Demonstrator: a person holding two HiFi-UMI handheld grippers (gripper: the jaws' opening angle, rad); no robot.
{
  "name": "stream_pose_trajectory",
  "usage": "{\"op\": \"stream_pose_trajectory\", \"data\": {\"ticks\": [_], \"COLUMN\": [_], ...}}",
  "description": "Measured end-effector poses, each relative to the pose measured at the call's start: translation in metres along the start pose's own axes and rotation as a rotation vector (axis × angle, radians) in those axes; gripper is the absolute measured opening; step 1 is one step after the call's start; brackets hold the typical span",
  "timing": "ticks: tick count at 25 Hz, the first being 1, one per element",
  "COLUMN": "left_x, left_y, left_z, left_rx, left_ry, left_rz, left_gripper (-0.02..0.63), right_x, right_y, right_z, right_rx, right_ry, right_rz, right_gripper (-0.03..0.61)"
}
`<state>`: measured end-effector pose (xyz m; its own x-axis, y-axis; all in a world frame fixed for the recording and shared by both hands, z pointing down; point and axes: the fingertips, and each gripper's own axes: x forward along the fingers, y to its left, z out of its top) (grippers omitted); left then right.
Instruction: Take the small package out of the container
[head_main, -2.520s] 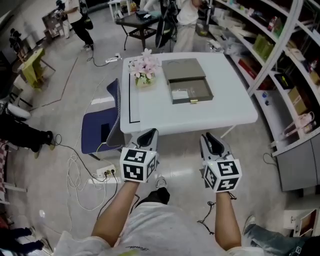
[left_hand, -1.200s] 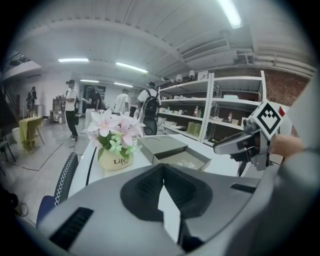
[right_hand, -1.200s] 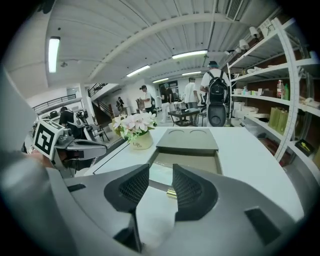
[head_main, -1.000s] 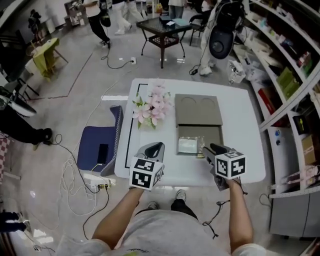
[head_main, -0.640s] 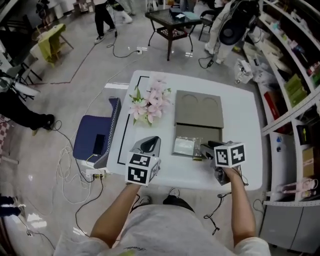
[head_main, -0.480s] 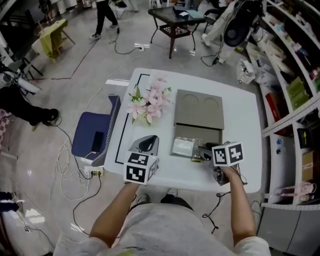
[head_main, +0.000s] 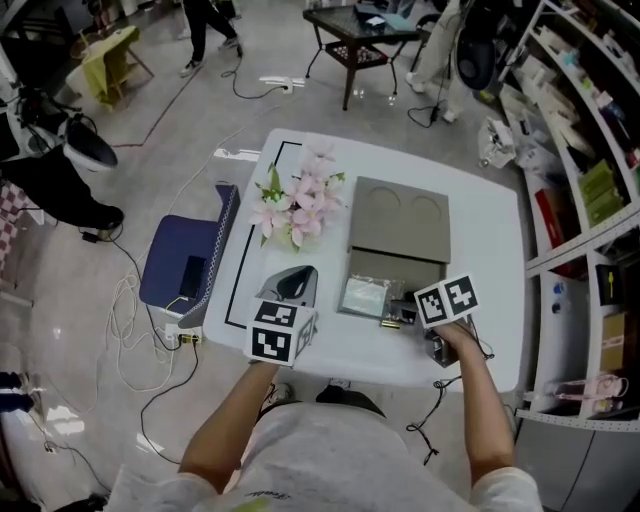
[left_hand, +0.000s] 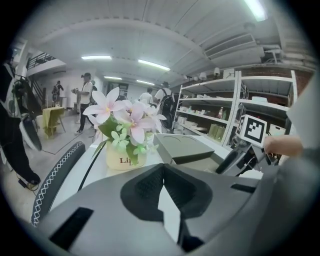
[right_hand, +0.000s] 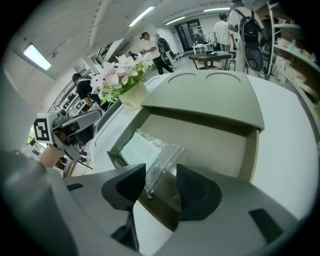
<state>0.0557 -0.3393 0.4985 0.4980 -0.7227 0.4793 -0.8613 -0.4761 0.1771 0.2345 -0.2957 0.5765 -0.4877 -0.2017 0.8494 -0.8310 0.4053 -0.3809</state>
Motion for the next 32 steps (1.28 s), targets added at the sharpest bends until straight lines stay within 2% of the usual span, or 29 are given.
{"op": "stream_pose_trajectory", "data": {"ticks": [3,7,11,17,24,32], "left_x": [0.001,0.002,0.001,-0.003,-0.006,-0.019], "left_y": [0.004,0.006,0.007,0.014,0.008,0.003], "left_z": [-0.003,-0.006,-0.005,-0.007,-0.006,0.004], "left_rx": [-0.010,-0.020,-0.018,-0.023,-0.015,0.013], "left_ry": [0.005,0.011,0.012,0.013,0.013,-0.009], "left_rz": [0.006,0.009,0.010,0.020,0.014,0.008], "left_gripper": [0.003,0.003,0.003,0.003,0.003,0.003], "right_x": [0.002,0.007,0.010,0.013,0.003,-0.028], "right_y": [-0.001,0.000,0.003,0.003,0.011,0.034], "right_z": [-0.001,-0.004,0.003,0.006,0.007,0.020], "right_rx": [0.013,-0.022,-0.031,-0.077,-0.092,-0.128], "right_ry": [0.029,0.087,0.079,0.074,0.017,-0.138], "right_rz": [0.013,0.012,0.017,-0.022,-0.009,-0.009], "right_gripper": [0.187,0.154,0.126,0.009,0.005,0.005]}}
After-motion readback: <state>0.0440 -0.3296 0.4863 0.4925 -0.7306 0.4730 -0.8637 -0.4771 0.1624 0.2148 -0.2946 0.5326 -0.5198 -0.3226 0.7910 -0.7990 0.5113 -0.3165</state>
